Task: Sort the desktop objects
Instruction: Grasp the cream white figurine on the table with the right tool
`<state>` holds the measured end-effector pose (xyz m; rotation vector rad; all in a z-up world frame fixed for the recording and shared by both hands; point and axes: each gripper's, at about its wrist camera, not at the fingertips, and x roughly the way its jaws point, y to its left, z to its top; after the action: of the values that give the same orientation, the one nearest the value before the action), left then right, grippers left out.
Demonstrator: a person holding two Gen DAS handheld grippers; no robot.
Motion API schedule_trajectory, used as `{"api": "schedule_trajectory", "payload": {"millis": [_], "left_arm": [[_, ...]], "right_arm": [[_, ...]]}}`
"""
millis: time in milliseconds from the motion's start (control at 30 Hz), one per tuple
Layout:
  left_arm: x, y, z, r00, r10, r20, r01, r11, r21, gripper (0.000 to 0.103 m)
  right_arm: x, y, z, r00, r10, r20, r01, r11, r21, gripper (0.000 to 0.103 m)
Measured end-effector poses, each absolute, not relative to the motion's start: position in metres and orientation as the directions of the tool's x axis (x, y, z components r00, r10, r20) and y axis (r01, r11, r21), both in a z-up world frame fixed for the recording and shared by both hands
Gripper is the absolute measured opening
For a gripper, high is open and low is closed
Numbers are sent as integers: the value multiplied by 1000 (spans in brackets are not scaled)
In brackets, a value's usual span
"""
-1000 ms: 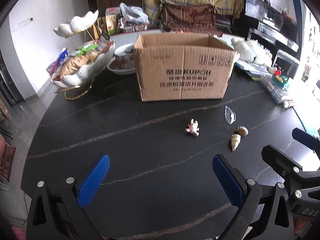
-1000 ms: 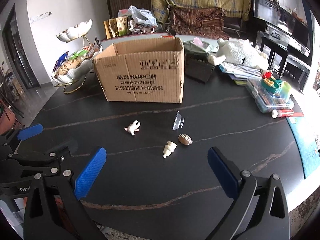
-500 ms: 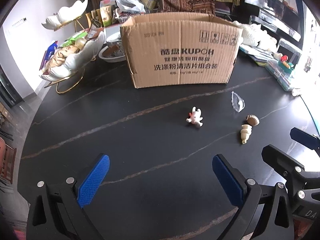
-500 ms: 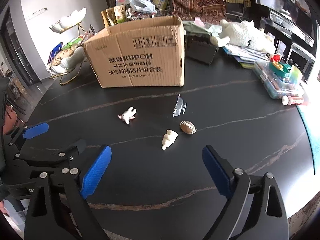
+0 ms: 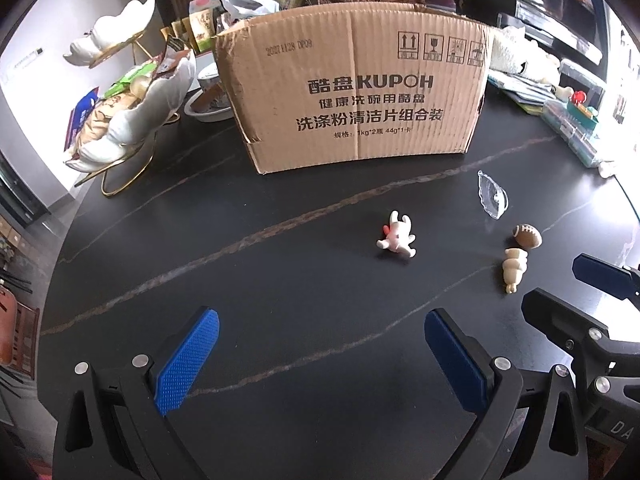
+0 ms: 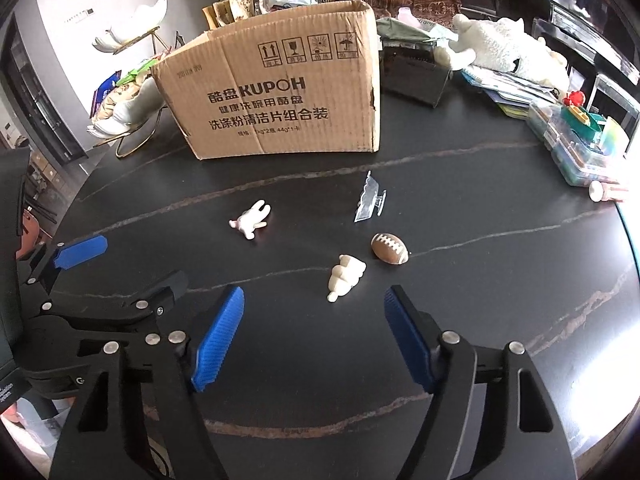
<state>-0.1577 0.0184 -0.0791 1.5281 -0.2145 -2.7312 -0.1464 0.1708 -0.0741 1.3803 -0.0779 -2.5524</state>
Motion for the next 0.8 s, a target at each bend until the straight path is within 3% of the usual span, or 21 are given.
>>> {"api": "schedule_trajectory", "payload": {"millis": [800], "left_arm": [[-189,25,-112,-469,-98,-878,-80,-985,153,102]], "right_arm": [[-180,164,-106,-462,-236,-855,179,-969,171,47]]}}
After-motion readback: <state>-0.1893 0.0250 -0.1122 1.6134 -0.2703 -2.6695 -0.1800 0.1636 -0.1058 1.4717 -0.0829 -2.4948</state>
